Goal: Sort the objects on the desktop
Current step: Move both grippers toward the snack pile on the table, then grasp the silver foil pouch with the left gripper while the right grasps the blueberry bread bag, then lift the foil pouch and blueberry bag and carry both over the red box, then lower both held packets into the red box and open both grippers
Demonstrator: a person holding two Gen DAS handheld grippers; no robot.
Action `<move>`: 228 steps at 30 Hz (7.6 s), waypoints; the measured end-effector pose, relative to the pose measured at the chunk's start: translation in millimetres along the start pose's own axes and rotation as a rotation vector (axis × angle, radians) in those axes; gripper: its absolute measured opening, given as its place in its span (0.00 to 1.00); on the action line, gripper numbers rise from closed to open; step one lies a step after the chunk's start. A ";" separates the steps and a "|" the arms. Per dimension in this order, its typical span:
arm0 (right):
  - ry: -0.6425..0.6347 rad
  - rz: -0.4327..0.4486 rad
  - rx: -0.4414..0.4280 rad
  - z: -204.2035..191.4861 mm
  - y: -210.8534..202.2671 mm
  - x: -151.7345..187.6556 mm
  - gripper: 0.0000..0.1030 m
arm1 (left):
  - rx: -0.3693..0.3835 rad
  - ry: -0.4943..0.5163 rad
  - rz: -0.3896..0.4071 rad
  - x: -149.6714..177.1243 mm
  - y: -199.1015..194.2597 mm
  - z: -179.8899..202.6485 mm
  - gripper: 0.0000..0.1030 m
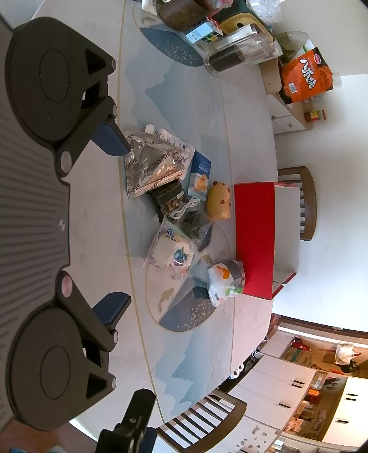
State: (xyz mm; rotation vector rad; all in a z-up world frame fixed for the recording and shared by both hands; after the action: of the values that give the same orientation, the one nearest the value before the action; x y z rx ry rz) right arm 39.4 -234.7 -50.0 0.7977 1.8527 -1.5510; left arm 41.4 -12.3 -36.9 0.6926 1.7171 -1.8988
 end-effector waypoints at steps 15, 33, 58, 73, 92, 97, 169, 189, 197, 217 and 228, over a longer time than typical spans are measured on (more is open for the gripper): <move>-0.040 0.056 -0.013 6.7 9.4 -11.7 1.00 | -0.017 -0.003 0.102 -13.1 0.6 -9.8 1.00; -0.122 -0.001 -0.070 -33.8 52.0 -9.8 0.90 | 0.003 0.009 0.107 -19.0 38.5 -53.8 1.00; -0.116 -0.126 -0.039 -96.1 155.0 -14.9 0.86 | 0.063 0.092 -0.024 -16.6 123.4 -102.3 0.99; -0.118 -0.195 0.015 -107.5 197.0 -11.0 0.84 | 0.096 0.120 -0.064 -17.7 150.4 -106.2 0.93; -0.108 -0.251 -0.008 -116.9 208.0 -5.6 0.71 | 0.126 0.143 -0.079 -16.0 154.4 -109.1 0.66; -0.114 -0.246 -0.002 -118.4 205.2 -6.6 0.62 | 0.157 0.121 -0.070 -18.0 152.9 -111.0 0.58; -0.238 -0.292 -0.078 -79.1 191.3 -33.3 0.54 | 0.137 -0.028 0.012 -64.7 112.1 -86.5 0.54; -0.209 -0.147 -0.090 -67.5 176.0 -170.1 0.54 | 0.173 0.091 0.114 -202.3 109.2 -52.1 0.54; -0.234 -0.134 -0.072 -64.7 194.1 -207.4 0.54 | 0.175 0.135 0.107 -254.3 131.5 -36.8 0.54; -0.258 -0.134 -0.053 -50.8 275.7 -262.3 0.53 | 0.159 0.146 0.018 -337.7 238.2 -34.3 0.54; -0.311 -0.201 -0.046 -52.4 332.7 -247.3 0.53 | 0.134 0.184 -0.092 -333.7 305.6 -37.6 0.54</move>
State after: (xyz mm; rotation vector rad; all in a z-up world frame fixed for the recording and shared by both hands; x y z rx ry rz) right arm 449.1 -154.2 -65.8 0.3324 1.7695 -1.6412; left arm 494.9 2.8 -50.1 0.8772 1.7709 -2.0856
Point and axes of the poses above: each gripper's, at about its wrist camera, not at the fingertips, and y roughly the way its jaws point, z to its right, x to its underside, the point moved 5 cm from there along y, roughly the way its jaws point, and after that the axes turned 4 degrees about x, right-handed, at the moved point
